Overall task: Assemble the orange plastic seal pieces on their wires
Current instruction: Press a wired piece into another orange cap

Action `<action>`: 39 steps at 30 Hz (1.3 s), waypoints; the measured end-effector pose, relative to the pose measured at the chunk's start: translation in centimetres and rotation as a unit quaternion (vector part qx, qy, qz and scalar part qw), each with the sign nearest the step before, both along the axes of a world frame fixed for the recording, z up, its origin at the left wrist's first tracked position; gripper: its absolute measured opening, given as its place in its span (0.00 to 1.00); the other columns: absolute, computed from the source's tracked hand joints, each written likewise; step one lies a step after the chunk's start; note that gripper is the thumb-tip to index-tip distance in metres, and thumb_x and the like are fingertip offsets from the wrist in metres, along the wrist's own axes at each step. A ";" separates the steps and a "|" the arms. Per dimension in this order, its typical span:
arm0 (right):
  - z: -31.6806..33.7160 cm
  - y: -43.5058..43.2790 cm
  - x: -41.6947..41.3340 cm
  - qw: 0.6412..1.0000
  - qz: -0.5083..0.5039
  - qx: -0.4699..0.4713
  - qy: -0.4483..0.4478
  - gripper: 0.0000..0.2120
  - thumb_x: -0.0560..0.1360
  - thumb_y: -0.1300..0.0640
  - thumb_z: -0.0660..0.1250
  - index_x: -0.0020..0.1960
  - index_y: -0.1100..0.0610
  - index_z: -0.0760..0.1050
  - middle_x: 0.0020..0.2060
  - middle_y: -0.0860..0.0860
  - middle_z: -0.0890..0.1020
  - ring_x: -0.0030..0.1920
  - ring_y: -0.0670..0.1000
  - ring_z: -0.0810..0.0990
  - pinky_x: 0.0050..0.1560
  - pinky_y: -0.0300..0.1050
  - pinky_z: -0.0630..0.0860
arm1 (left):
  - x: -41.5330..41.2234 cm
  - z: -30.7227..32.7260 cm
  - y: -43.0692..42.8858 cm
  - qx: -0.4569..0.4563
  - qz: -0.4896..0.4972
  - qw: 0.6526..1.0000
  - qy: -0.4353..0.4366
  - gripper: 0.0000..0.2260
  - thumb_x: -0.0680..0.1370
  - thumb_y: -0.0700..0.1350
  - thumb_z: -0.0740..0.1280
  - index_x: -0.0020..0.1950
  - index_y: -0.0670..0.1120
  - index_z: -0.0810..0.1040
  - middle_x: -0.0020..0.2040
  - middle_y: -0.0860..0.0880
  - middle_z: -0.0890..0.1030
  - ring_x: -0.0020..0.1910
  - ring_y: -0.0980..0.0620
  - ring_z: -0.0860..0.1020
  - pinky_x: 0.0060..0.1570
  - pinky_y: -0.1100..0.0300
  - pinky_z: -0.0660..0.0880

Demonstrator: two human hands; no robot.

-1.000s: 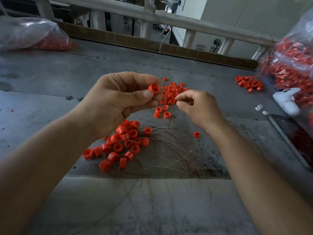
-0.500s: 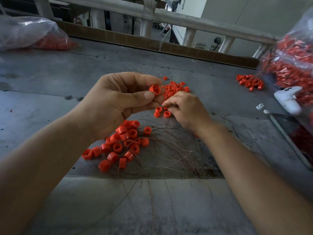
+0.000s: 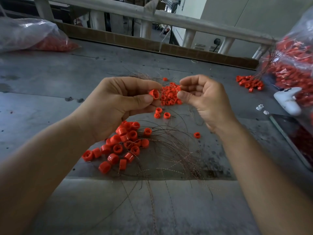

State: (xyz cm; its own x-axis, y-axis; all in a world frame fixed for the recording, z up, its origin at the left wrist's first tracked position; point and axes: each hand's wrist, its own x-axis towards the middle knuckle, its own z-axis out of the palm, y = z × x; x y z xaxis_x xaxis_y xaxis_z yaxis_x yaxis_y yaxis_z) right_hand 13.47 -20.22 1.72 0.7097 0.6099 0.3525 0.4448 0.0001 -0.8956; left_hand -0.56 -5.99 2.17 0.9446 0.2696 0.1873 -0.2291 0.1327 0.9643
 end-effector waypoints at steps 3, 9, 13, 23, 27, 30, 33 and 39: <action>0.4 0.1 -0.9 0.999 0.049 0.011 0.009 0.13 0.68 0.69 0.69 0.45 0.53 0.77 0.37 0.45 0.80 0.38 0.40 0.79 0.41 0.33 0.76 | 0.0 -0.1 -0.1 0.023 0.012 1.000 0.017 0.11 0.63 0.37 0.66 0.40 0.47 0.85 0.37 0.48 0.84 0.38 0.54 0.83 0.38 0.66 0.78; 0.8 0.1 -2.3 0.994 0.109 0.015 0.027 0.10 0.67 0.64 0.69 0.45 0.52 0.78 0.32 0.46 0.79 0.34 0.45 0.81 0.36 0.35 0.76 | 0.0 0.0 0.0 0.026 0.019 0.999 0.037 0.11 0.62 0.36 0.66 0.43 0.41 0.78 0.36 0.46 0.83 0.37 0.52 0.82 0.37 0.66 0.78; 0.7 0.3 -2.8 0.991 0.124 0.024 0.033 0.07 0.65 0.57 0.68 0.43 0.54 0.77 0.32 0.47 0.81 0.35 0.47 0.82 0.36 0.37 0.77 | 0.0 0.1 -0.1 0.041 0.021 0.998 0.042 0.10 0.62 0.37 0.66 0.43 0.42 0.79 0.36 0.46 0.83 0.38 0.52 0.82 0.38 0.66 0.78; 0.6 0.7 -3.9 0.992 0.111 0.032 -0.045 0.11 0.64 0.62 0.71 0.45 0.50 0.78 0.36 0.44 0.82 0.39 0.43 0.82 0.39 0.37 0.79 | -0.1 0.2 -0.3 0.029 0.036 0.998 0.041 0.12 0.62 0.38 0.66 0.44 0.42 0.80 0.37 0.46 0.84 0.37 0.53 0.83 0.36 0.67 0.77; 0.4 0.9 -4.3 0.994 0.093 0.028 -0.059 0.12 0.65 0.66 0.72 0.43 0.52 0.77 0.37 0.47 0.81 0.36 0.46 0.82 0.35 0.38 0.78 | 0.0 0.2 -0.4 0.023 0.039 0.998 0.042 0.11 0.61 0.38 0.67 0.43 0.43 0.80 0.35 0.47 0.84 0.35 0.53 0.82 0.36 0.67 0.77; 0.4 0.9 -4.5 0.991 0.087 0.025 -0.094 0.13 0.65 0.65 0.72 0.43 0.50 0.77 0.37 0.46 0.81 0.37 0.46 0.82 0.37 0.37 0.78 | 0.0 0.2 -0.4 0.024 0.038 0.998 0.045 0.12 0.61 0.38 0.67 0.43 0.42 0.80 0.35 0.47 0.83 0.35 0.53 0.82 0.36 0.67 0.77; 0.4 1.0 -4.5 0.991 0.079 0.020 -0.110 0.14 0.65 0.65 0.72 0.44 0.49 0.76 0.38 0.45 0.81 0.38 0.46 0.82 0.39 0.38 0.79 | -0.1 0.2 -0.4 0.034 0.039 0.998 0.047 0.11 0.61 0.38 0.67 0.43 0.42 0.80 0.35 0.48 0.83 0.35 0.54 0.82 0.36 0.68 0.77; 0.2 1.0 -4.5 0.990 0.065 0.016 -0.122 0.13 0.65 0.64 0.73 0.46 0.50 0.77 0.38 0.48 0.82 0.37 0.48 0.82 0.38 0.40 0.79 | -0.1 0.2 -0.5 0.061 0.051 0.996 0.051 0.11 0.61 0.39 0.67 0.43 0.41 0.80 0.35 0.47 0.83 0.34 0.54 0.82 0.35 0.69 0.77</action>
